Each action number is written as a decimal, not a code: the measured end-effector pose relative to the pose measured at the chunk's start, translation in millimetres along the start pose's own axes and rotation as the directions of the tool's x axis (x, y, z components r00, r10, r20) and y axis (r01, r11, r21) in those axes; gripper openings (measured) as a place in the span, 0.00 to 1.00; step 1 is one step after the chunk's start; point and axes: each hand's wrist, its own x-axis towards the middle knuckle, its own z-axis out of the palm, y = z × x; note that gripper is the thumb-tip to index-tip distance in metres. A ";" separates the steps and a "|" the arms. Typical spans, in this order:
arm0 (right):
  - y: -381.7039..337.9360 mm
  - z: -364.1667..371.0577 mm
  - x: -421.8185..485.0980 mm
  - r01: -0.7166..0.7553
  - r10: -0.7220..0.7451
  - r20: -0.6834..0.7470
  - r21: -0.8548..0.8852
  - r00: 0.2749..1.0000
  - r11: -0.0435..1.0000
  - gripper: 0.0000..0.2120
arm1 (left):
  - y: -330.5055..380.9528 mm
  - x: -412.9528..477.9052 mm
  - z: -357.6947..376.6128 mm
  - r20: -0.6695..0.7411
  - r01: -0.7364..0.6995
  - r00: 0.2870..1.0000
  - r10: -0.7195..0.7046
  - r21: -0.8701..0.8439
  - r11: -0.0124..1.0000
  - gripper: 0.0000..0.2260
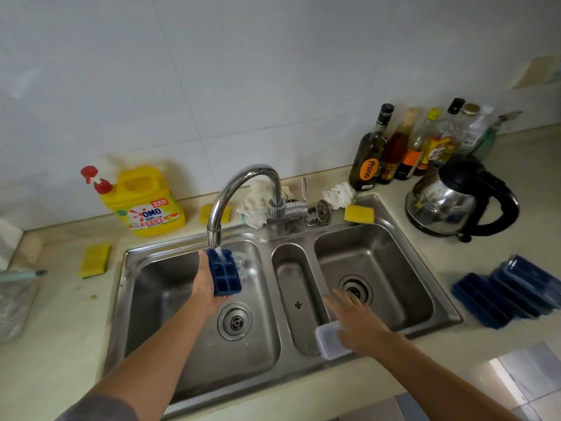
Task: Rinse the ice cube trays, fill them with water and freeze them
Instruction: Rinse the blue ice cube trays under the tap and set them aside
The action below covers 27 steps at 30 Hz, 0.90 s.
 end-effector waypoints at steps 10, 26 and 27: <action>-125.0 -45.3 89.6 0.023 0.030 -0.100 0.487 0.995 0.873 0.29 | 14.3 27.7 -15.5 0.040 0.087 0.995 -0.089 0.066 0.994 0.16; -179.2 -51.7 131.6 -0.087 0.267 -0.028 0.909 0.963 0.408 0.11 | 17.3 51.8 -33.8 0.158 0.037 0.986 -0.061 0.154 0.987 0.12; -175.5 -54.6 132.8 -0.067 0.267 -0.065 0.887 0.962 0.457 0.12 | 19.6 52.1 -35.0 0.171 0.022 0.984 -0.059 0.212 0.977 0.13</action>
